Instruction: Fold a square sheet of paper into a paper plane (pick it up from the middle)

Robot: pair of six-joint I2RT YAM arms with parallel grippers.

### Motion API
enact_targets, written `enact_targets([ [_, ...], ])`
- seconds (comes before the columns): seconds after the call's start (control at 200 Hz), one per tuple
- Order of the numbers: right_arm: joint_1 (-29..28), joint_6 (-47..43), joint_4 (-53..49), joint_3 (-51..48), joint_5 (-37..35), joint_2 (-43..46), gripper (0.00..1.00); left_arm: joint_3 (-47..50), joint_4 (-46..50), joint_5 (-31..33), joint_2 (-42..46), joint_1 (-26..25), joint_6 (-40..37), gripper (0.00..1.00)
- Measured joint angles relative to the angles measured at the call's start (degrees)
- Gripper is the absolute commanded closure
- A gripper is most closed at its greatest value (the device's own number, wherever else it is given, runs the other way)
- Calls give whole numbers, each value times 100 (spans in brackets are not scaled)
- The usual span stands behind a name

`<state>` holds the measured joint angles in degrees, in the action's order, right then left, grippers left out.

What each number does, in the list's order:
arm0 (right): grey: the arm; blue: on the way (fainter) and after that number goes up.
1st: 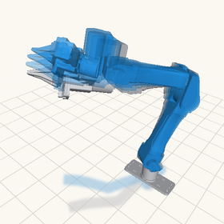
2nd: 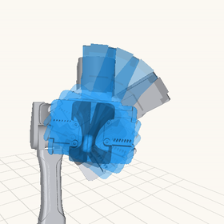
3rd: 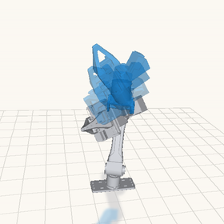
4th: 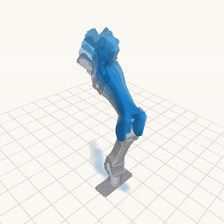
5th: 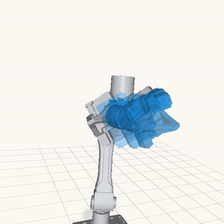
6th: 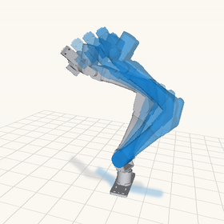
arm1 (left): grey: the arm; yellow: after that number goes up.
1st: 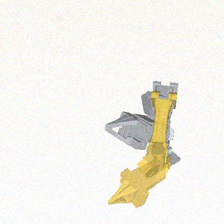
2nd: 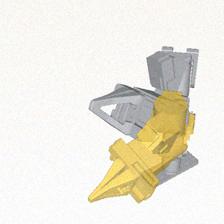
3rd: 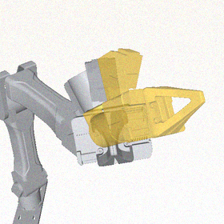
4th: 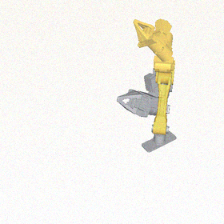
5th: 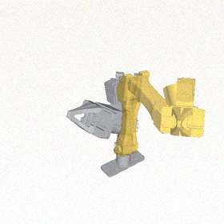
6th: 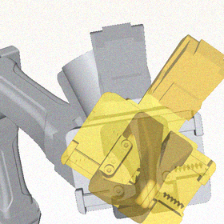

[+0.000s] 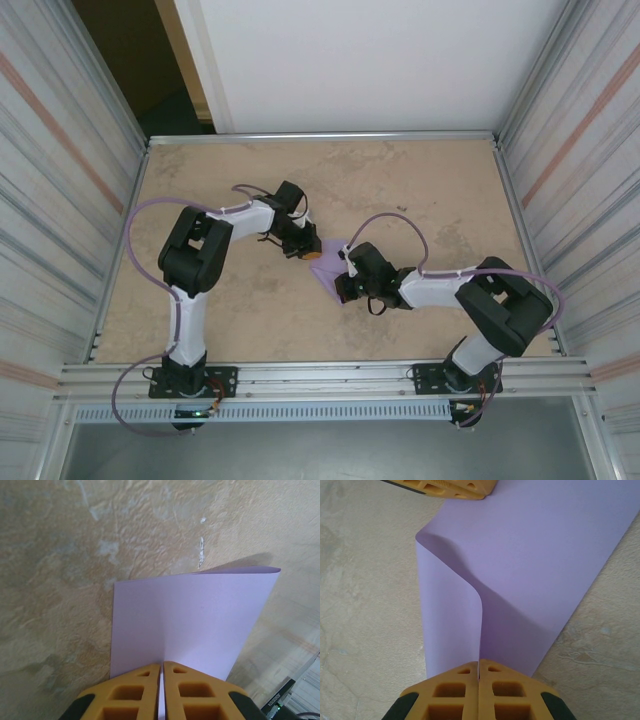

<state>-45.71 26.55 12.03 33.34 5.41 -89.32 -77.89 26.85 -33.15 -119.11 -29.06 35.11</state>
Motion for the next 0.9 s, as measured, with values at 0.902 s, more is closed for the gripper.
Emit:
enact_targets([
  [0.902,0,2,-146,144,-109,-142,98,-46,-439,-280,118,-28,-52,80],
])
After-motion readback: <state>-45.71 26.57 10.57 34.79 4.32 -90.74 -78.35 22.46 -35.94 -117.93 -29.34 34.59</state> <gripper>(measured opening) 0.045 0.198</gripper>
